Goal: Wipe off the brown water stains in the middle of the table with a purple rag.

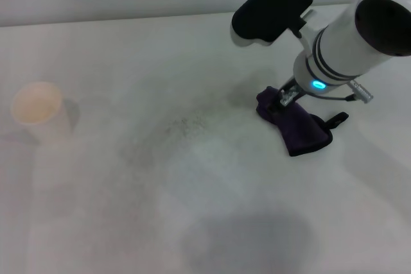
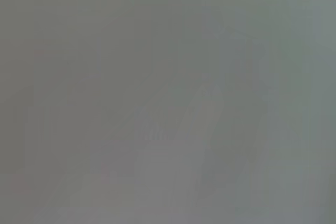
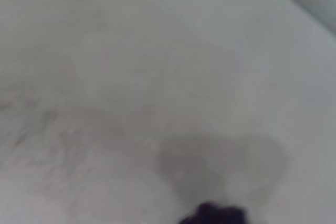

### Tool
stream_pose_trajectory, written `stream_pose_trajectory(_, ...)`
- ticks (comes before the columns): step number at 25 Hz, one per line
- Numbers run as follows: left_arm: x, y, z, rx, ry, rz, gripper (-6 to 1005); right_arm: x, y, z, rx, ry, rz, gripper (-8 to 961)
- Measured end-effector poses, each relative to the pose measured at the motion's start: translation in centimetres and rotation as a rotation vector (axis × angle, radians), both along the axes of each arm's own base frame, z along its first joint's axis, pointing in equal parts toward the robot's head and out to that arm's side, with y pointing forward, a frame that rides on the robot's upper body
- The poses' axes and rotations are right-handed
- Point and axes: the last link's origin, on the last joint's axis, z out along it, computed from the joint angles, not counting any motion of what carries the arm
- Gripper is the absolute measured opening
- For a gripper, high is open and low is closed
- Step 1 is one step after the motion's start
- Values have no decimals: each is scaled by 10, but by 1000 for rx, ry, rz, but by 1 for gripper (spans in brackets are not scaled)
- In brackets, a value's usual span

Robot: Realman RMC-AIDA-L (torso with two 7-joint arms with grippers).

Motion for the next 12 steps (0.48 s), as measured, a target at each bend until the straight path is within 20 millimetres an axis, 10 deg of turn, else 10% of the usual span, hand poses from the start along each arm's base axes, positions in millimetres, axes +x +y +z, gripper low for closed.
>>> stream_pose_trajectory(12,-1,-2,0,0,0,5,887,24,35,24,262,351,96,837)
